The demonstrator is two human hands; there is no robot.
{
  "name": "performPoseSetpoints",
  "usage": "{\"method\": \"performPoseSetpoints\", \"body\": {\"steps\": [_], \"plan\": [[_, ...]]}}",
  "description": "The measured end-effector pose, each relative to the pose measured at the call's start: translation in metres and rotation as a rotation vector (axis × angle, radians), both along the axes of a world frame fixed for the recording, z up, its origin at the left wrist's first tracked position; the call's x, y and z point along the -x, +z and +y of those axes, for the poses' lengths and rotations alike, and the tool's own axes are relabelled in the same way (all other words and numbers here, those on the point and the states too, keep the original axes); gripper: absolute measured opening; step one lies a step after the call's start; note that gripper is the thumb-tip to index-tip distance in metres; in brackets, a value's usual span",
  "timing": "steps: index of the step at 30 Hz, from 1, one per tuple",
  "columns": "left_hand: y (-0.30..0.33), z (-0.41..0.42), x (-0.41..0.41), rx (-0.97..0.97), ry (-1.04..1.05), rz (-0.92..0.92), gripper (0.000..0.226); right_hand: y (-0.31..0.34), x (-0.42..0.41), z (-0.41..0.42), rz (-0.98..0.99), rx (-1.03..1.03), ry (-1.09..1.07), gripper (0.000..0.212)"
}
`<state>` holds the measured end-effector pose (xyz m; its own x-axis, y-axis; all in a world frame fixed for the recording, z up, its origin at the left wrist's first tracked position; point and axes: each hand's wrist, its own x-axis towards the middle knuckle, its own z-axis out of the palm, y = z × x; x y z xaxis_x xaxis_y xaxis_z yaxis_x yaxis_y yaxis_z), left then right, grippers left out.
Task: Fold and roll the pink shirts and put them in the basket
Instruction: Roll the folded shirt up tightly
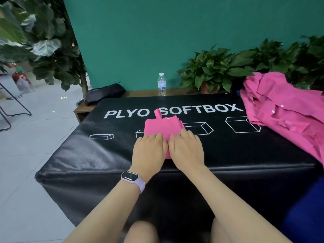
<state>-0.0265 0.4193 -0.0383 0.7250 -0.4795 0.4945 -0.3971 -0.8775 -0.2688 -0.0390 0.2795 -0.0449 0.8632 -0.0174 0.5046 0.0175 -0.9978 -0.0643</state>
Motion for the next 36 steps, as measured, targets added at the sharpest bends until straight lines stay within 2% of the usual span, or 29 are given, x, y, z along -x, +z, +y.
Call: {"method": "performPoseSetpoints", "body": {"steps": [3,6,9,12,16,18,20,22,24,26,29,33,36], "plan": [[0.007,0.002,-0.010,-0.113,-0.011,0.104,0.017,-0.011,0.002,0.000,-0.122,0.013,-0.001,0.048],[0.011,0.002,-0.019,-0.124,0.024,0.127,0.020,-0.009,-0.003,0.003,-0.094,0.030,-0.020,0.051],[0.005,0.002,-0.031,-0.075,-0.011,0.114,0.005,0.000,-0.020,0.000,-0.008,0.180,-0.006,0.051],[-0.003,0.003,-0.038,-0.043,-0.010,0.090,0.030,0.006,-0.037,-0.006,0.080,0.317,0.062,0.028],[-0.008,-0.002,-0.027,0.205,0.051,0.025,0.046,0.014,-0.062,-0.010,0.217,0.267,0.096,0.035],[-0.011,-0.002,-0.030,0.156,0.041,0.079,0.052,0.017,-0.073,-0.012,0.259,0.198,0.125,0.040],[-0.010,-0.002,-0.040,0.073,0.024,0.104,0.044,0.022,-0.079,-0.013,0.331,0.119,0.120,0.041],[-0.007,-0.002,-0.051,0.040,0.024,0.082,0.024,0.025,-0.081,-0.009,0.365,0.079,0.092,0.038],[-0.006,-0.003,-0.061,-0.013,0.062,0.123,0.016,0.022,-0.074,-0.002,0.294,0.120,0.044,0.034],[-0.002,-0.006,-0.076,-0.025,0.077,0.192,0.024,0.013,-0.063,0.005,0.164,0.187,-0.020,0.040],[0.006,-0.009,-0.097,-0.005,0.062,0.290,0.032,-0.004,-0.047,0.012,0.025,0.138,-0.080,0.051],[0.002,-0.008,-0.100,-0.027,0.042,0.284,0.035,-0.006,-0.055,0.014,0.007,0.096,-0.113,0.057],[0.000,-0.006,-0.099,-0.022,0.044,0.281,0.025,-0.002,-0.059,0.013,0.032,0.126,-0.104,0.057]]}}
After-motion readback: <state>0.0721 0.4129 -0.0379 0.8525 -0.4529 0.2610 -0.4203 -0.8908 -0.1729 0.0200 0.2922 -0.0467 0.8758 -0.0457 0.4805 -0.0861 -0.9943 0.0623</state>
